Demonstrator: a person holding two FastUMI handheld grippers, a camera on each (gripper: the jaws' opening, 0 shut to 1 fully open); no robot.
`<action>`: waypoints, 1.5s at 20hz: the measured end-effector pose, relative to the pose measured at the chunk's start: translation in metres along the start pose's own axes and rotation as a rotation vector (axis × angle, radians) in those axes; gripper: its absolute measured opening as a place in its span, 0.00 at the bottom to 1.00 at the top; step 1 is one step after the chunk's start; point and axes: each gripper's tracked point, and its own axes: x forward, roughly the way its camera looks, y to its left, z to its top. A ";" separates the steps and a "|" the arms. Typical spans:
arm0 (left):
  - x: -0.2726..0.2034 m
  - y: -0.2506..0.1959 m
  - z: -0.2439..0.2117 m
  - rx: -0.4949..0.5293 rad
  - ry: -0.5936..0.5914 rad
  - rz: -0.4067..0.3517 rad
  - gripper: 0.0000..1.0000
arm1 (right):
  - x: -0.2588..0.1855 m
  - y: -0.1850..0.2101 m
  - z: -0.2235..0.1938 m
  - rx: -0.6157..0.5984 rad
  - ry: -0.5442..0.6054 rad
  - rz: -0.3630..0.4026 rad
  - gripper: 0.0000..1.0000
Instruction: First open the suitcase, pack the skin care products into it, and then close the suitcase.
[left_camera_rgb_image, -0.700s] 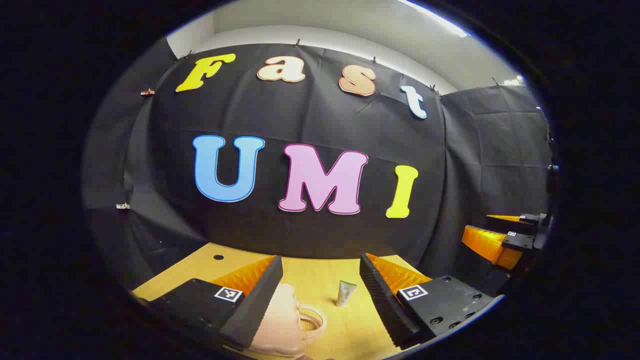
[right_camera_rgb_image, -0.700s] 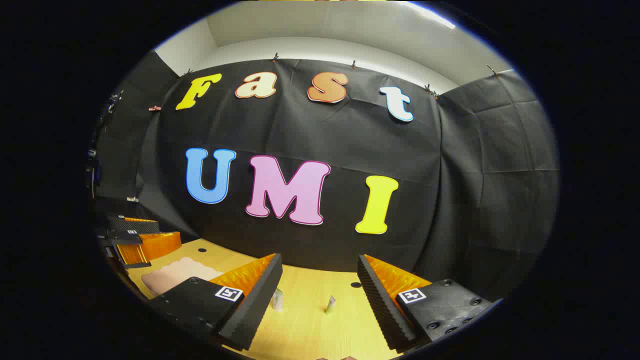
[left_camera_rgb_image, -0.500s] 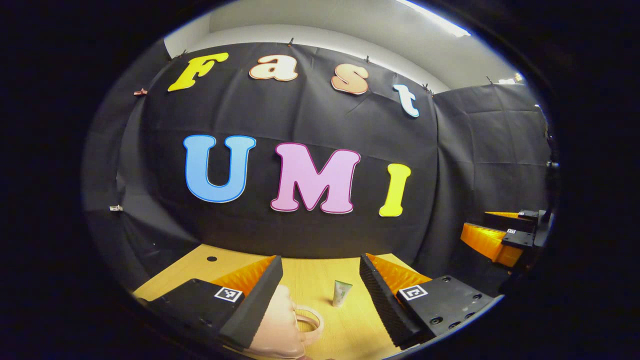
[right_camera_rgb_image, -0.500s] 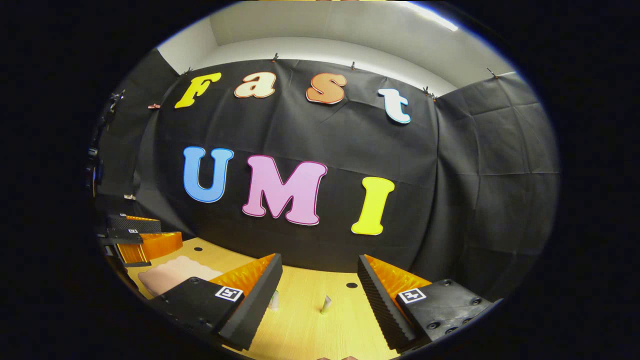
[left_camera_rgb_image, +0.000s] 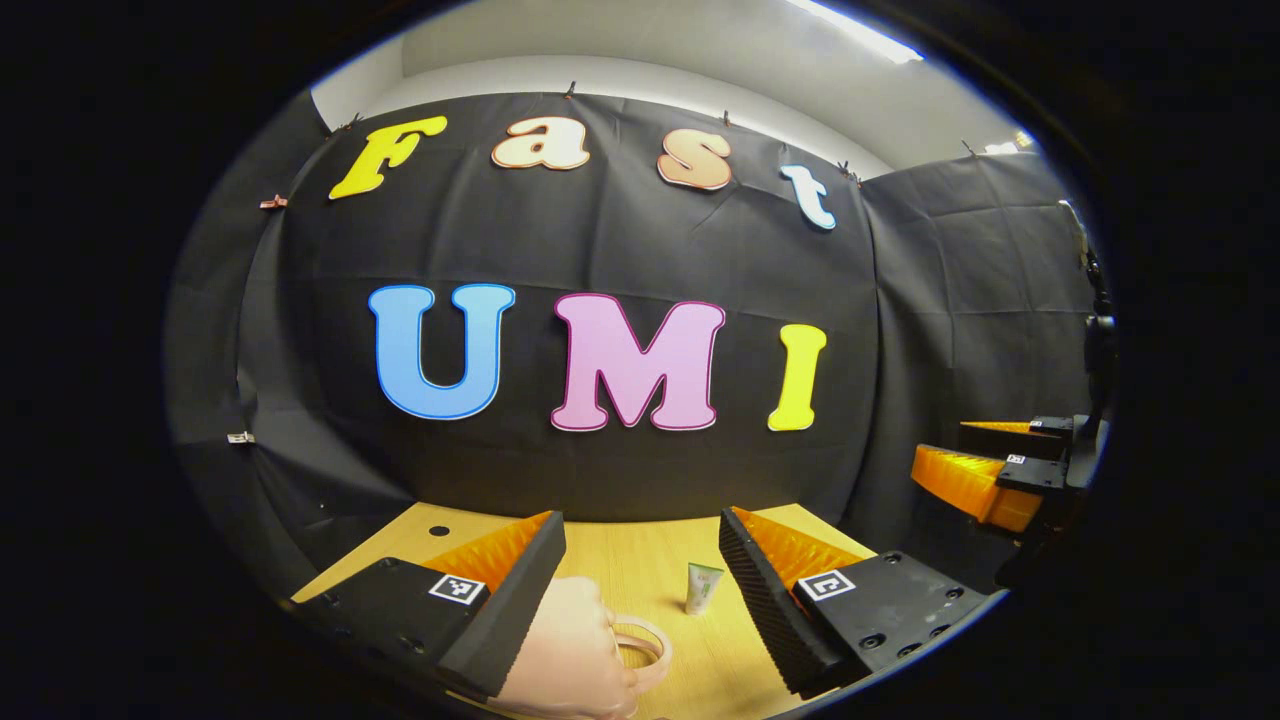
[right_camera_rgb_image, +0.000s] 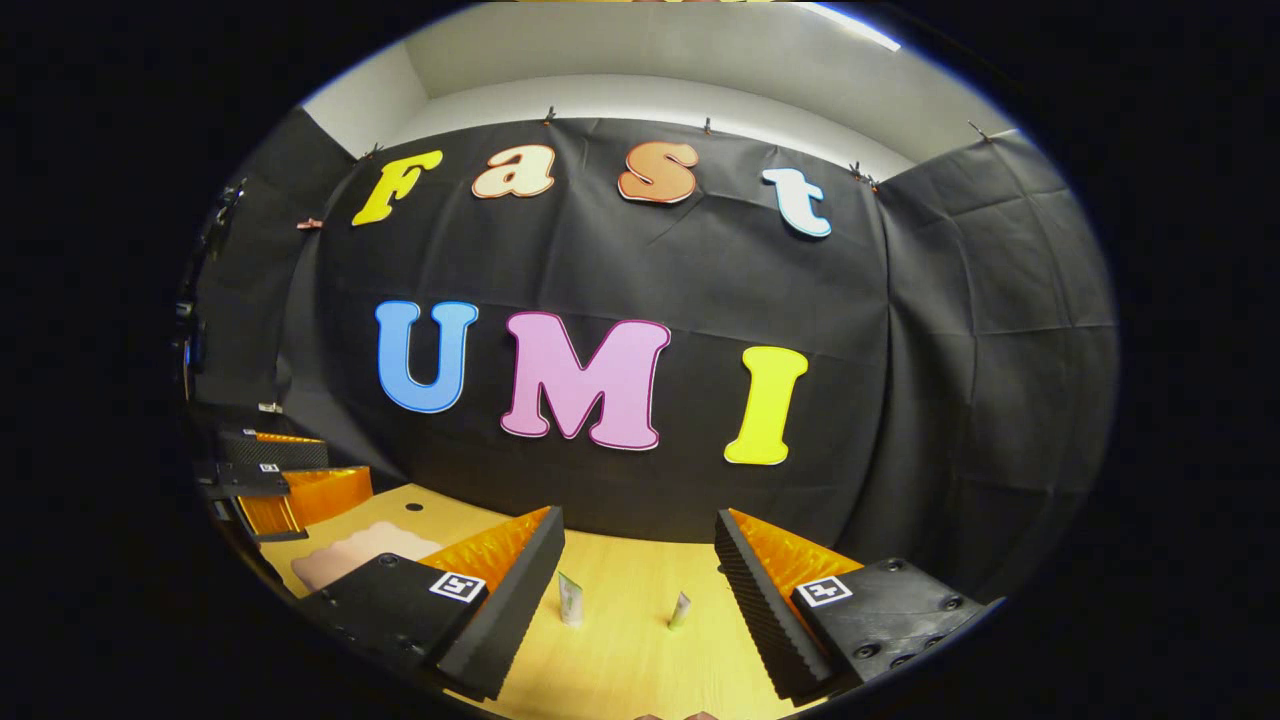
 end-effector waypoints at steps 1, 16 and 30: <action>0.001 0.002 -0.001 0.000 0.005 0.005 0.98 | 0.001 0.000 0.000 0.005 -0.001 0.001 0.96; 0.076 -0.070 -0.167 -0.144 0.591 -0.144 0.98 | 0.026 -0.043 -0.014 0.036 -0.021 0.172 0.96; 0.129 -0.046 -0.310 -0.183 1.128 0.075 0.89 | 0.032 -0.159 -0.069 0.140 0.110 0.077 0.96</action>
